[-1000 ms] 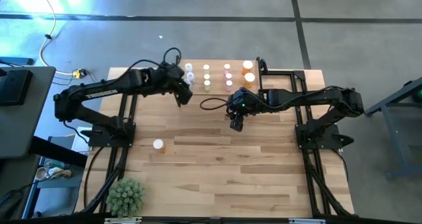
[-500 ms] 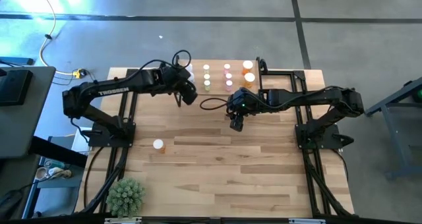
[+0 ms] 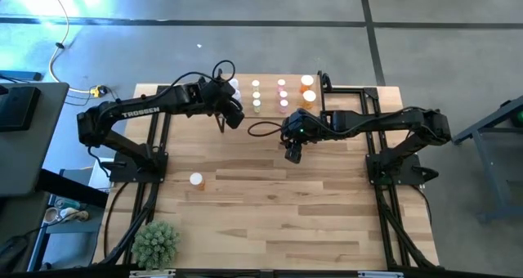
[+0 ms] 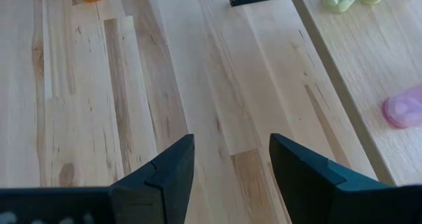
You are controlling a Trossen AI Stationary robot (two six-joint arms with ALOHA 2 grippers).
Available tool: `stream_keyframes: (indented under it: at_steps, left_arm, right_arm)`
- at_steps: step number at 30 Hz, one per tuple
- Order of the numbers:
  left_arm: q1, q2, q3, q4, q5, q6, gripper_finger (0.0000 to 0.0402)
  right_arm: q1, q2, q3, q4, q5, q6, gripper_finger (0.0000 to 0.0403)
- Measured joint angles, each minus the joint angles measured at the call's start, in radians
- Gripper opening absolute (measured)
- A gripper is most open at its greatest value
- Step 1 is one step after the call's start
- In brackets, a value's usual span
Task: Pick and place medicine bottles onto shelf by color
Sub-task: Put the transparent pill bottle on the shelf aligned with the transparent pill bottle
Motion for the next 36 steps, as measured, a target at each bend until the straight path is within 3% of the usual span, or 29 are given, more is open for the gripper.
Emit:
stream_keyframes:
  at_steps: [36]
  left_arm:
    - [0.000,-0.001,0.000,0.038,-0.009,0.053,0.0225]
  right_arm:
    - [0.000,0.000,0.000,-0.008,0.008,0.008,0.0188]
